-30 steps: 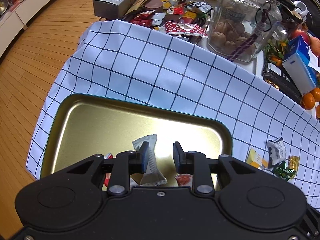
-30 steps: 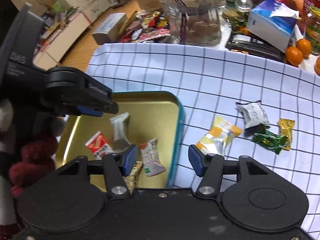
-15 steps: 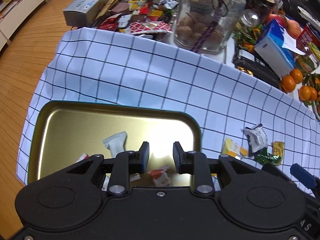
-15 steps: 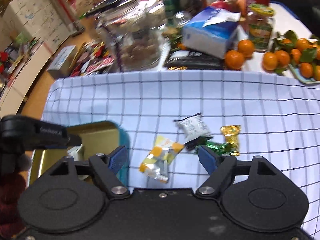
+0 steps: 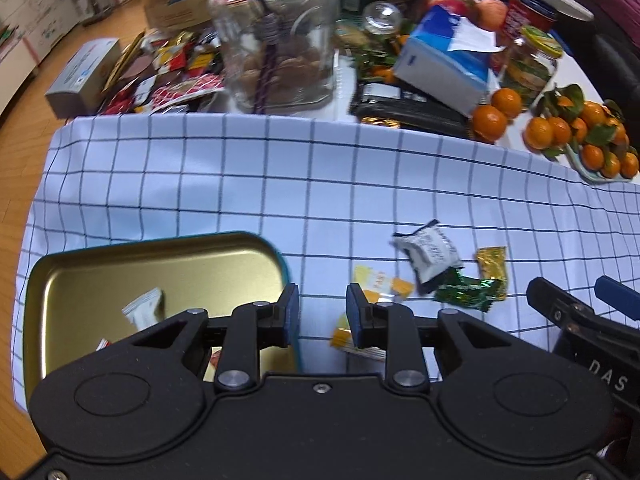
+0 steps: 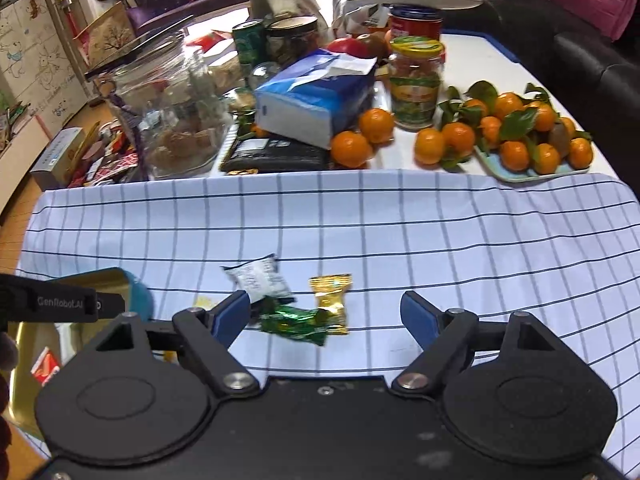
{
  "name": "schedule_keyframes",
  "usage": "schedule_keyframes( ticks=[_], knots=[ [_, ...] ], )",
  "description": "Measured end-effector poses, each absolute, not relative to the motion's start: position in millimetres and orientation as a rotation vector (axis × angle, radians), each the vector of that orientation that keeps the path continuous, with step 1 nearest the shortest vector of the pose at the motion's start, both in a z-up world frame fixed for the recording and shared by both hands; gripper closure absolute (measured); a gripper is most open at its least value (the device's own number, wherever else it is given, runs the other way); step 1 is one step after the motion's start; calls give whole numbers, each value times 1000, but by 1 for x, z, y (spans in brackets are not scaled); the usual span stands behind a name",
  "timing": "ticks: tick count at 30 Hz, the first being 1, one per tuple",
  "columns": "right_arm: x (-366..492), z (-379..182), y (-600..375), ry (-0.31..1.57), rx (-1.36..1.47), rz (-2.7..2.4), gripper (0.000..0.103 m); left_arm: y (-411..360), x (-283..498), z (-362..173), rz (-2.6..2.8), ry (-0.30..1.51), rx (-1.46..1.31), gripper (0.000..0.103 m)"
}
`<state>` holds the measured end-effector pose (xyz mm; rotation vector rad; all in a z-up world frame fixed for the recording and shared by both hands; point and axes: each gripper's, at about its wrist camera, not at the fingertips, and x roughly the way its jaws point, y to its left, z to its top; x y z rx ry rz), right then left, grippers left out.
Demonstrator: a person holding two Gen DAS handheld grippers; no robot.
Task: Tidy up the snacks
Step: 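Move the left tool to the yellow PAST packet while the right approaches the green candy bag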
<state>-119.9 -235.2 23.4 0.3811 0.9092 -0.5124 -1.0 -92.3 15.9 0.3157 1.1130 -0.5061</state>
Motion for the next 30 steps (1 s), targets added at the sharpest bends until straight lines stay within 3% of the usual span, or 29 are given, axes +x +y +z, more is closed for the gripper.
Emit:
schedule_keyframes(
  ticks=[9,15,23,30],
  knots=[
    [-135,13,-260,1009,440,-433,17,-112,-9,7,-558,1161,361,66],
    [-151,-7,-267,1129,516,-346,28,-116,-7,-1,-568,1233,328,66],
    [-169,-15,-257,1166,429,-221,36,-129,-13,-9,-572,1247,369,66],
    [-170,-13,-230,1180,304,-91,37,-140,-18,-13,-585,1261,383,66]
  ],
)
